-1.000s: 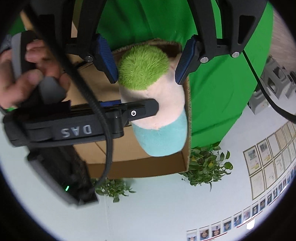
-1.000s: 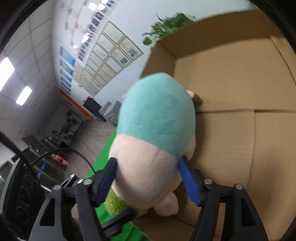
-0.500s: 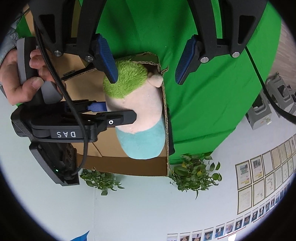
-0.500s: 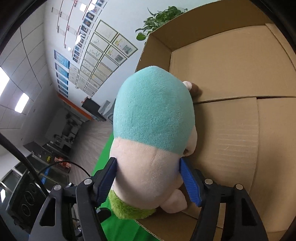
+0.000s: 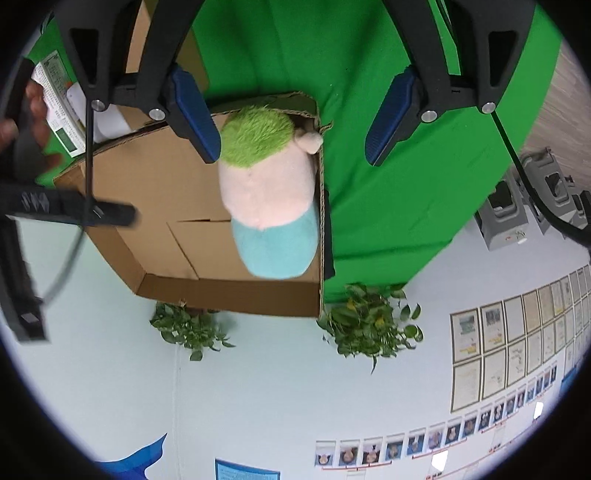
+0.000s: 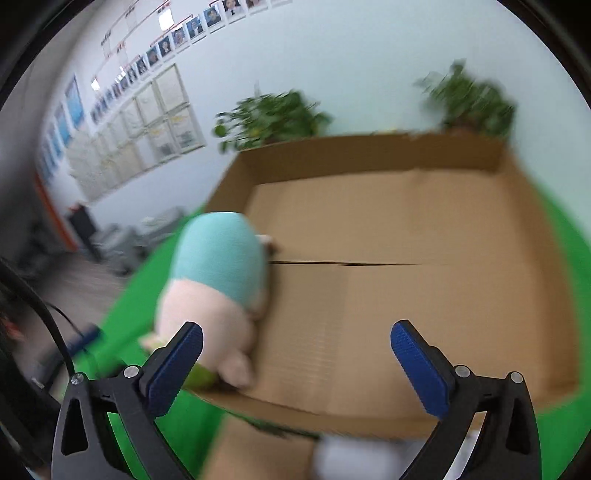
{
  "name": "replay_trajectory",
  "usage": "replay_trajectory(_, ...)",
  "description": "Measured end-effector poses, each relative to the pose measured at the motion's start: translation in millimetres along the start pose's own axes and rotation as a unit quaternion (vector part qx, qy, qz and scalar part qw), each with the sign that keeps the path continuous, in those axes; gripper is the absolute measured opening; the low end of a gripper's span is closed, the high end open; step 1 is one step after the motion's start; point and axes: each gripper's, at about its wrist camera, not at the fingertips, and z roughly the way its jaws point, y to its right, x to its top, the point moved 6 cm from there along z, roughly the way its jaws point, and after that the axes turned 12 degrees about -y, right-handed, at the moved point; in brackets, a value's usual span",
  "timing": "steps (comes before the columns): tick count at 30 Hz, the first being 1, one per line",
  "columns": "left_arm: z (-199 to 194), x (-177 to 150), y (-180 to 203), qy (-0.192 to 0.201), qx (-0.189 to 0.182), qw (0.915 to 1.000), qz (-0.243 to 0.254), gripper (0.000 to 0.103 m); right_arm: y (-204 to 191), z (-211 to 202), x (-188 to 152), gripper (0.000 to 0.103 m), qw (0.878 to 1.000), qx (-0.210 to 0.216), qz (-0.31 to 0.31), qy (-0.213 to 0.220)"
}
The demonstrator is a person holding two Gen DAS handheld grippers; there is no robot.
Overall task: Organize objects
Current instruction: 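Withdraw the left tool and move it over the long brown box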
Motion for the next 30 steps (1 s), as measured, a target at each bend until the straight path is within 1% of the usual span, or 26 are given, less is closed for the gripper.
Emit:
replay_trajectory(1, -2, 1, 3, 0.001, 0.006, 1.0, 0.001, 0.081, 5, -11, -9, 0.103, 1.0, -0.024, -0.001, 0.007)
replay_trajectory(2, -5, 2, 6, 0.002, 0.009, 1.0, 0.002, 0.081, 8, -21, -17, 0.103, 0.999, -0.038, -0.001, 0.012)
replay_trajectory(4, -8, 2, 12, 0.002, 0.005, 1.0, 0.001, 0.081, 19, -50, -34, 0.103, 0.998, -0.058, 0.01, 0.019)
replay_trajectory(6, -13, 2, 21, 0.003, -0.004, 1.0, -0.006, 0.081, 30, -70, -54, 0.103, 0.997, -0.066, 0.017, 0.025)
replay_trajectory(7, -16, 2, 24, 0.004, -0.005, 0.9999, -0.008, 0.081, 41, -78, -68, 0.103, 0.997, -0.071, 0.017, 0.029)
replay_trajectory(9, -23, 2, 35, 0.006, -0.008, 0.9999, -0.006, 0.081, 48, -102, -85, 0.103, 0.996, -0.079, 0.016, 0.037)
replay_trajectory(13, -38, -1, 53, 0.009, -0.017, 0.9998, -0.003, 0.081, 64, -141, -115, 0.103, 0.996, -0.078, 0.016, 0.046)
replay_trajectory(18, -58, -5, 70, 0.016, -0.019, 0.9997, 0.005, 0.081, 67, -168, -134, 0.103, 0.996, -0.073, 0.011, 0.049)
replay_trajectory(22, -77, -8, 79, 0.019, -0.015, 0.9997, 0.005, 0.081, 64, -183, -149, 0.103, 0.996, -0.065, 0.01, 0.054)
replay_trajectory(27, -91, -16, 91, 0.021, -0.024, 0.9995, 0.009, 0.081, 59, -200, -167, 0.103, 0.997, -0.057, 0.002, 0.059)
replay_trajectory(30, -94, -22, 95, 0.014, -0.031, 0.9994, 0.007, 0.081, 58, -207, -177, 0.103, 0.997, -0.057, -0.003, 0.058)
